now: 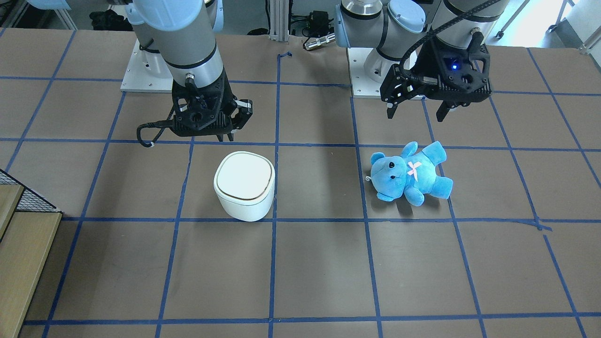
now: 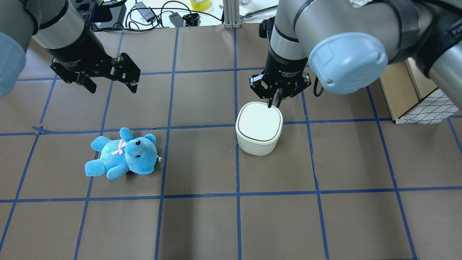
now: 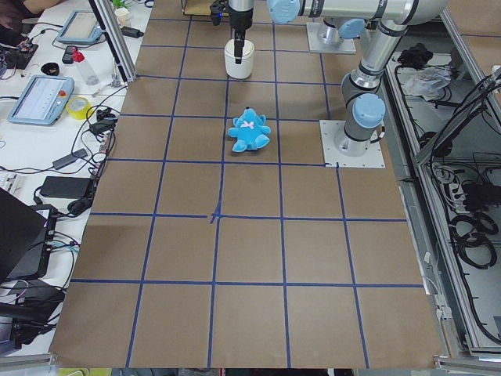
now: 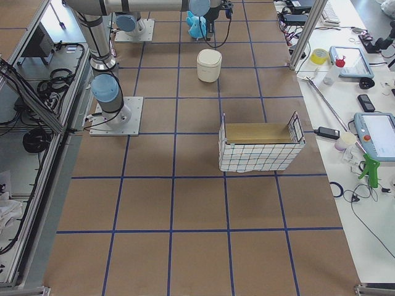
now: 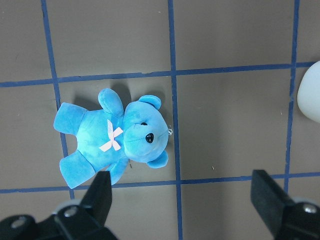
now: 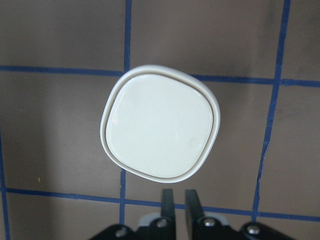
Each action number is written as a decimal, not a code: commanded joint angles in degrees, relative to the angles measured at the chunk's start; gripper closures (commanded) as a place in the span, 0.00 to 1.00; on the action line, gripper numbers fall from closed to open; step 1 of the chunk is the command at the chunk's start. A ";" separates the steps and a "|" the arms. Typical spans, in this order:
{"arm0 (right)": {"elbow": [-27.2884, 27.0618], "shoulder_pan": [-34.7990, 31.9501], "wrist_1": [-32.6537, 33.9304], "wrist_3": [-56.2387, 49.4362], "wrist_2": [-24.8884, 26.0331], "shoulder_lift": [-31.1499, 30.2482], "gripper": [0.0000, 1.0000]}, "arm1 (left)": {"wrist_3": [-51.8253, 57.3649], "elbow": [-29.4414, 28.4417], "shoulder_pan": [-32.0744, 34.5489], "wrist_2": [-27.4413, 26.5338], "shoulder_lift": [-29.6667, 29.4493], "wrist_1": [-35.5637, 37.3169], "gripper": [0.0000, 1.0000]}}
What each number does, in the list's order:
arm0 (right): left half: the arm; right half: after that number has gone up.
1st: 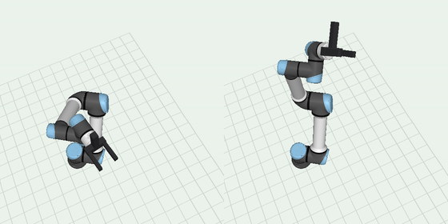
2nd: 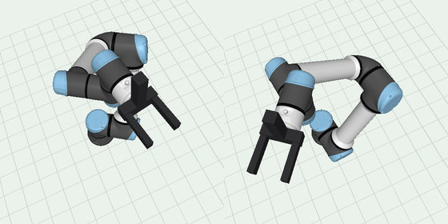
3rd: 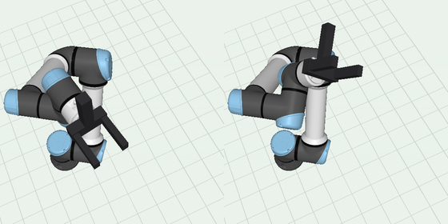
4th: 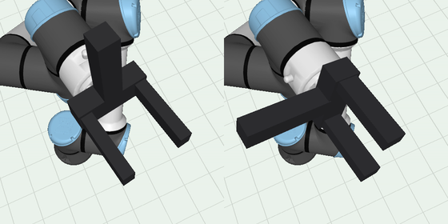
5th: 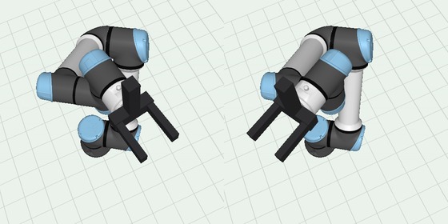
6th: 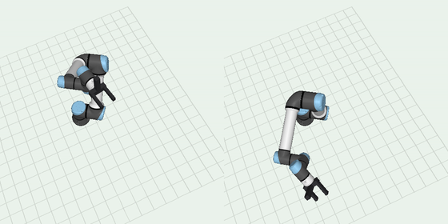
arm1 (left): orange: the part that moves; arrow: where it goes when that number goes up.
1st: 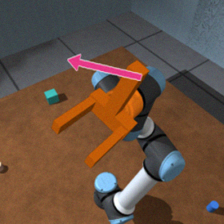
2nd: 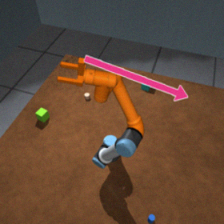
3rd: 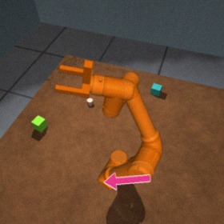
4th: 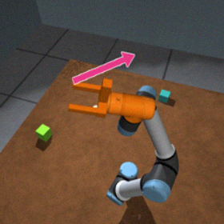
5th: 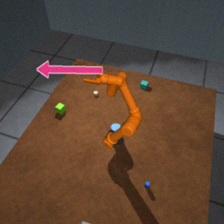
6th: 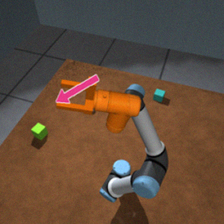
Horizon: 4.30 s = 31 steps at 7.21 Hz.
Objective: Open trash can with right arm
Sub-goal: 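Move the right gripper over the white trash can lid and lower it, then press the right gripper down on the lid's edge farthest from the robot, then lift the right gripper so the lid flips open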
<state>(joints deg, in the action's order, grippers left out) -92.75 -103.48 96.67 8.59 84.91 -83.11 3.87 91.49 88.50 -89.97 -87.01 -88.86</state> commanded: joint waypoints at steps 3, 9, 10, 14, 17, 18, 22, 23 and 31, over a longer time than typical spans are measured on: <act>-8.50 1.17 13.45 -2.70 2.61 2.96 1.00 | 0.00 0.00 0.00 -0.03 0.00 0.00 0.00; -8.85 1.17 18.12 -1.21 -2.45 5.15 1.00 | 0.00 0.00 0.00 -0.03 0.00 0.00 0.00; -9.03 1.17 17.94 -1.56 -3.25 5.42 1.00 | 0.00 0.00 0.00 -0.03 0.00 0.00 0.00; -9.03 1.17 17.59 -1.91 -3.17 6.47 1.00 | 0.00 0.00 0.00 -0.03 0.00 0.00 0.00; -8.42 1.17 17.15 -1.30 -3.08 6.39 1.00 | 0.00 0.00 0.00 -0.03 0.00 0.00 0.00; -8.85 1.17 17.33 -1.47 -3.08 6.47 1.00 | 0.00 0.00 0.00 -0.03 0.00 0.00 0.00; -8.94 1.17 17.24 -1.30 -3.08 6.73 1.00 | 0.00 0.00 0.00 -0.03 0.00 0.00 0.00; -7.90 1.17 14.54 -0.51 -2.47 6.30 1.00 | 0.00 0.00 0.00 -0.03 0.00 0.00 0.00; 16.46 6.06 -20.11 -9.07 5.01 1.65 0.59 | 0.00 0.00 0.00 -0.03 0.00 0.00 0.00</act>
<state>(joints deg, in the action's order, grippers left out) -76.96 -100.22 77.38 4.53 88.97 -80.21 3.87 91.49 88.50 -90.00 -87.01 -88.86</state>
